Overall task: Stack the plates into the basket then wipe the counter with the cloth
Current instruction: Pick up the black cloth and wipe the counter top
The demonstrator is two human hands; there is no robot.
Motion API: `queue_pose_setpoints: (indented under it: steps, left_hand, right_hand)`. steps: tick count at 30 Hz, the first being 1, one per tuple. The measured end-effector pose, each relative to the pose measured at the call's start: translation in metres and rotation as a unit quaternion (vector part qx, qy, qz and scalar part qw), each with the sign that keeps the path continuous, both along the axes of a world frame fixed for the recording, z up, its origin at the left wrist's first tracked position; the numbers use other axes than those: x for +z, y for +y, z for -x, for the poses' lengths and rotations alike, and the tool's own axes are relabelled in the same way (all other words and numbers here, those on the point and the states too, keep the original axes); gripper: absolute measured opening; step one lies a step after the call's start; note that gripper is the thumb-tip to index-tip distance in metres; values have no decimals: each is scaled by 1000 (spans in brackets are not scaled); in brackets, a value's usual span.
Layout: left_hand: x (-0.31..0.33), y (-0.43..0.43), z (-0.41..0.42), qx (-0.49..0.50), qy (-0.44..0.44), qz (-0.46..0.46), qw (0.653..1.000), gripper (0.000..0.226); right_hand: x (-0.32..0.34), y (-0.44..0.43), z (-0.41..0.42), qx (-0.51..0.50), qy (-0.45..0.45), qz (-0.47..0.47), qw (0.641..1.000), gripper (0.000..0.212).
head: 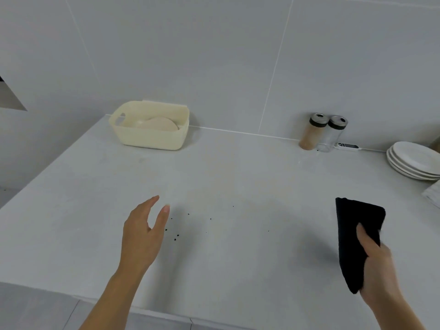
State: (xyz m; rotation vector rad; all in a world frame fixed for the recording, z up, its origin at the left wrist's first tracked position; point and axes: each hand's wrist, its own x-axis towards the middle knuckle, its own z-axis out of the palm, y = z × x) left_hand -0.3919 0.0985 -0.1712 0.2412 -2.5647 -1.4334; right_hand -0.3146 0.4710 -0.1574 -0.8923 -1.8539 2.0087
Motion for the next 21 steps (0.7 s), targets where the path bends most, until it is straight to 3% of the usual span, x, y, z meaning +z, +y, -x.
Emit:
queue_pose_setpoints:
  steps: [5, 7, 9, 11, 16, 21]
  left_hand:
    - [-4, 14, 5, -14, -10, 31, 999, 52]
    - [-6, 12, 5, -5, -9, 58, 998, 54]
    - [-11, 5, 3, 8, -2, 90, 996, 59]
    - [-22, -8, 0, 19, -12, 137, 990, 63]
    - [-51, -50, -20, 73, -77, 280, 954, 77]
    - [-69, -82, -30, 77, -122, 347, 927, 85]
  right_hand:
    - [-47, -21, 14, 59, -152, -176, 971, 61]
    - [-61, -37, 24, 115, -198, -308, 923, 50]
    - [-69, -48, 34, 143, -217, -376, 889, 39]
    - [-75, -57, 42, 152, -228, -394, 878, 39]
    - [-74, -108, 56, 167, -205, -361, 894, 47]
    - [-83, -158, 66, 183, -209, -398, 874, 57]
